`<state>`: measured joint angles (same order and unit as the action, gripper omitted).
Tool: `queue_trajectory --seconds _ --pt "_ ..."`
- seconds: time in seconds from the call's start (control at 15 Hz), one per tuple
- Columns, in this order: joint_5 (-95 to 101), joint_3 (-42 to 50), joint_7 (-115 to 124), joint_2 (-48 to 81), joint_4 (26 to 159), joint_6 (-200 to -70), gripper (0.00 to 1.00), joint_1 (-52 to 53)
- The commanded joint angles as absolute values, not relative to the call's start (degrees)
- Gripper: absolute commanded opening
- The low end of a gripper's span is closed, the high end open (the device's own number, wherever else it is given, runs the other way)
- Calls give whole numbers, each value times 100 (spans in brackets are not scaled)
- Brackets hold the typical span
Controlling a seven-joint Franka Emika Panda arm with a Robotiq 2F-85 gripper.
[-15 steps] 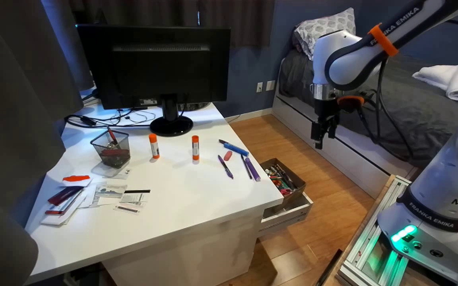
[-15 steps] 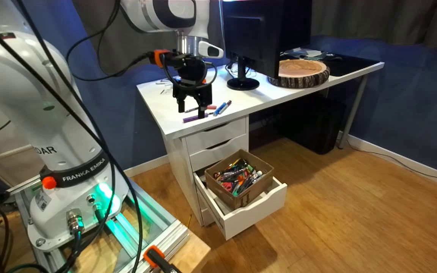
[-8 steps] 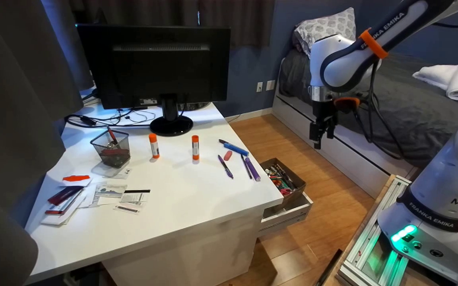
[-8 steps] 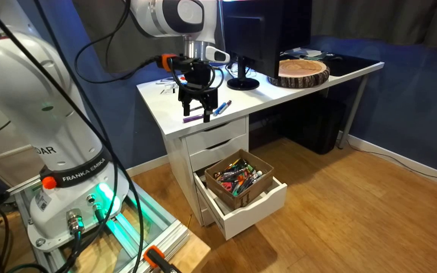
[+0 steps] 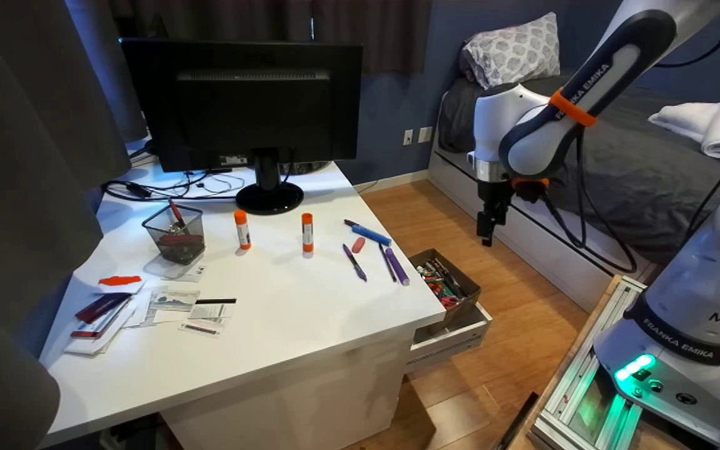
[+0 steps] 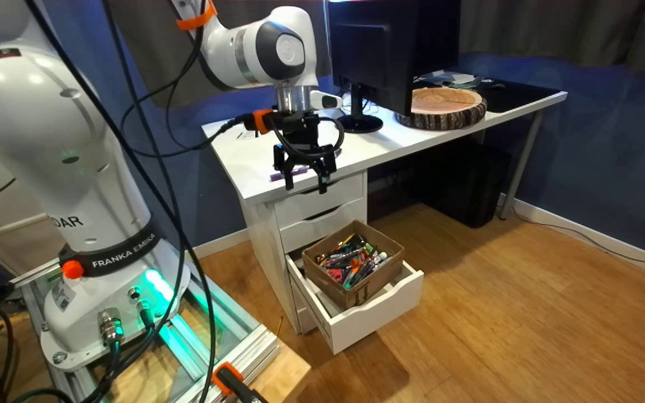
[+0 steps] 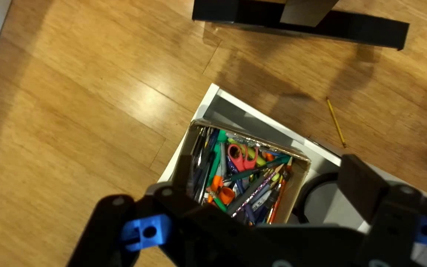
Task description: Remove one black object from the brown box and put it on the desk
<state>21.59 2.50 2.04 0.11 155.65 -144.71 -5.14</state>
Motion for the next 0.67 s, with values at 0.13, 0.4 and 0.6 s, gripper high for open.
queue_trajectory --seconds 0.13,0.4,0.6 --pt "3178 436 318 1331 15233 -15933 100 -360" --pt "3032 698 -443 2310 14867 -17053 100 -396" --pt "3194 661 -571 2915 14413 -17662 100 -653"
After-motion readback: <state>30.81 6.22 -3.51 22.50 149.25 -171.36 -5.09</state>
